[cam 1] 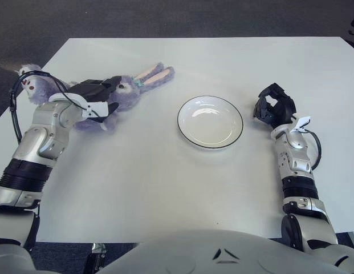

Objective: Put the doll into the plate.

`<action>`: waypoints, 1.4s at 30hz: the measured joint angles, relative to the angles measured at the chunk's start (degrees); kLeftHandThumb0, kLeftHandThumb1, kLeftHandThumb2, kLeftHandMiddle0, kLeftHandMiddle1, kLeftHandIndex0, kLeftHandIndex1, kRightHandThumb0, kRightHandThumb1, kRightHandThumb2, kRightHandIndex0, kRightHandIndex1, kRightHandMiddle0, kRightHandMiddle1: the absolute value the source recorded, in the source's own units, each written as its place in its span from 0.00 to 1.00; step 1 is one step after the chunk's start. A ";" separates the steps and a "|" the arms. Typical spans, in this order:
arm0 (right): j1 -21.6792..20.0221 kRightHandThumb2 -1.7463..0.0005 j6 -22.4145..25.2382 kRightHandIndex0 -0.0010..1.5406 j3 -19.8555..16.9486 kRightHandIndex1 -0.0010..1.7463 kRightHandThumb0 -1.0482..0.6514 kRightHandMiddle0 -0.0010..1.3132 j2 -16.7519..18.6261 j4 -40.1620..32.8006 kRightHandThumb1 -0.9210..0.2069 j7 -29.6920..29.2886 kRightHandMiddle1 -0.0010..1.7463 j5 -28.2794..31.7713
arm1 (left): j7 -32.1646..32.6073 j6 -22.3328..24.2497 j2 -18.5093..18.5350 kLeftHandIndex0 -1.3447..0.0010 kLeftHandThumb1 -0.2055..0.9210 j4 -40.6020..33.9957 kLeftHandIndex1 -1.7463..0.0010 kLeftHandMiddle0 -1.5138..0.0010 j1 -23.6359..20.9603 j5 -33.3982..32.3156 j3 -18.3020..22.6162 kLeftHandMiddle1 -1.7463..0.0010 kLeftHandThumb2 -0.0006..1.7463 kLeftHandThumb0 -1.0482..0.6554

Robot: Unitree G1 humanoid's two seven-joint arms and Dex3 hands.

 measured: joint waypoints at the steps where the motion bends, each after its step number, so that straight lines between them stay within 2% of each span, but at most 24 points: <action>1: 0.02 0.34 0.03 0.66 -0.01 1.00 0.36 0.39 0.00 -0.05 0.42 0.00 1.00 0.00 | 0.36 -0.41 0.00 1.00 1.00 0.63 0.82 0.63 -0.28 -0.24 -0.07 0.33 0.73 0.04; 3: 0.03 0.34 0.07 0.67 -0.01 1.00 0.36 0.39 0.01 -0.20 0.42 -0.01 1.00 0.00 | 1.35 -1.25 -0.01 1.00 1.00 1.95 0.80 0.61 -0.70 -0.55 -0.23 0.25 0.72 0.04; 5: 0.04 0.34 0.09 0.67 -0.01 1.00 0.36 0.39 0.02 -0.33 0.42 -0.03 1.00 0.00 | 2.77 -2.38 -0.10 1.00 1.00 3.28 0.80 0.62 -1.11 -0.59 -0.53 0.23 0.72 0.04; 6: 0.06 0.34 0.11 0.67 -0.01 1.00 0.36 0.39 0.02 -0.40 0.42 -0.04 1.00 0.00 | 3.73 -3.05 -0.28 1.00 1.00 4.35 0.81 0.65 -1.43 -0.57 -0.76 0.30 0.71 0.05; 7: 0.12 0.34 0.15 0.66 -0.03 1.00 0.36 0.39 0.01 -0.45 0.42 -0.09 1.00 -0.01 | 5.07 -3.93 -0.58 1.00 1.00 5.85 0.83 0.75 -1.92 -0.50 -1.11 0.46 0.72 0.04; 10: 0.31 0.34 0.34 0.65 -0.03 1.00 0.36 0.39 -0.04 -0.57 0.42 -0.31 1.00 -0.02 | 10.20 -7.13 -2.00 1.00 1.00 10.76 0.86 0.84 -3.53 -0.41 -1.91 0.71 0.72 0.04; 13: 0.38 0.35 0.52 0.64 -0.02 1.00 0.36 0.38 -0.04 -0.57 0.41 -0.47 1.00 -0.04 | 14.67 -10.13 -2.99 1.00 1.00 14.67 0.88 0.87 -4.13 -0.53 -2.25 0.83 0.73 0.04; 15: 0.45 0.35 0.68 0.64 -0.04 1.00 0.36 0.38 -0.07 -0.60 0.41 -0.60 1.00 -0.05 | 17.19 -12.10 -3.46 1.00 1.00 16.44 0.89 0.88 -4.42 -0.68 -2.46 0.86 0.74 0.04; 26: 0.94 0.38 1.68 0.62 0.02 1.00 0.36 0.36 -0.48 -1.23 0.38 -1.32 1.00 -0.15 | 25.76 -16.27 -9.78 1.00 1.00 22.08 0.77 0.86 -7.79 -1.02 -4.43 0.91 0.75 0.07; 31: 1.17 0.38 1.81 0.63 0.08 1.00 0.37 0.36 -0.54 -1.49 0.37 -1.34 1.00 -0.13 | 30.79 -15.94 -15.64 1.00 1.00 29.94 0.70 0.85 -12.82 -0.85 -6.16 0.91 0.75 0.09; 35: 1.14 0.38 1.96 0.62 0.38 1.00 0.37 0.36 -0.53 -1.80 0.37 -1.41 1.00 -0.14 | 33.82 -16.54 -18.92 1.00 1.00 34.91 0.66 0.84 -16.34 -0.82 -7.60 0.91 0.75 0.11; 36: 1.06 0.38 2.27 0.62 0.71 1.00 0.37 0.35 -0.50 -2.14 0.37 -1.61 1.00 -0.15 | 35.81 -17.41 -21.36 1.00 1.00 37.69 0.64 0.84 -18.62 -0.73 -8.92 0.91 0.75 0.12; 42: 1.74 0.40 3.05 0.61 1.17 1.00 0.37 0.34 -0.52 -3.33 0.35 -2.85 1.00 -0.64 | 38.71 -18.51 -24.36 1.00 1.00 42.53 0.62 0.84 -21.77 -0.36 -11.04 0.91 0.76 0.11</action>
